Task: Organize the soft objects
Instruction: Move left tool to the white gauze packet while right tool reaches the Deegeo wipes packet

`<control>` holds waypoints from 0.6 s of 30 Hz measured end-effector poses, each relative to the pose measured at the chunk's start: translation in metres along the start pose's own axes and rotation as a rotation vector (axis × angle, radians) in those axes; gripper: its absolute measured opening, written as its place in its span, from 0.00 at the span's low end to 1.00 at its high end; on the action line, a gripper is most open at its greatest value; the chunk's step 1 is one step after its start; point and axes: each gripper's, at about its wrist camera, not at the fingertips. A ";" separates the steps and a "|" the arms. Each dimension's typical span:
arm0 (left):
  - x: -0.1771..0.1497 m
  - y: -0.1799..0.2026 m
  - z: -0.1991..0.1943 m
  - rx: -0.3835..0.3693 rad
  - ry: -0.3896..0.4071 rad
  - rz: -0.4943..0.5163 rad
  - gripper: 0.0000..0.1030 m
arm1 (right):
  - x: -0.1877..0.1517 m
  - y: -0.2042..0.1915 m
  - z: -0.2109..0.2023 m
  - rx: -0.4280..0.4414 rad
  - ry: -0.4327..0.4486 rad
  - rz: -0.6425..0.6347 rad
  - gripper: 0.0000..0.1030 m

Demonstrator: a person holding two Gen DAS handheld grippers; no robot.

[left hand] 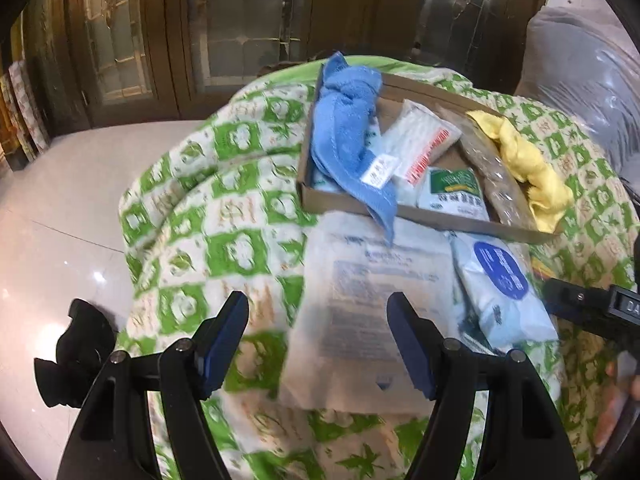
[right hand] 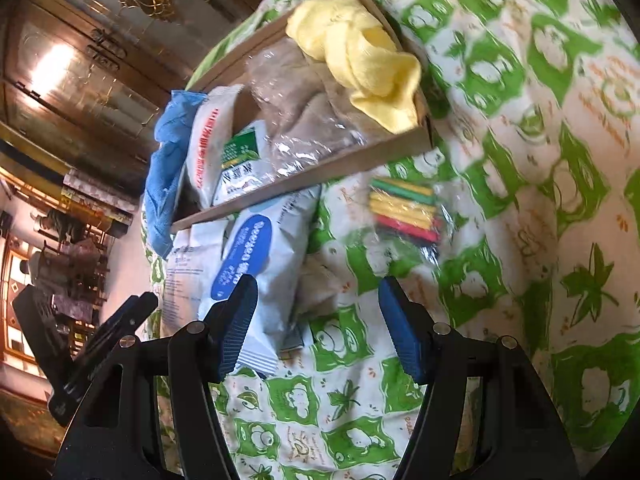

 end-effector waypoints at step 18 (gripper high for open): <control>-0.013 0.012 -0.002 -0.009 -0.028 0.012 0.70 | -0.026 0.012 -0.021 -0.024 0.031 0.030 0.67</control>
Point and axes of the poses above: each gripper's, at about its wrist camera, not at the fingertips, and z roughly the way its jaws point, y to its right, x to its top, and after that the axes turned 14 degrees about -y, right-handed
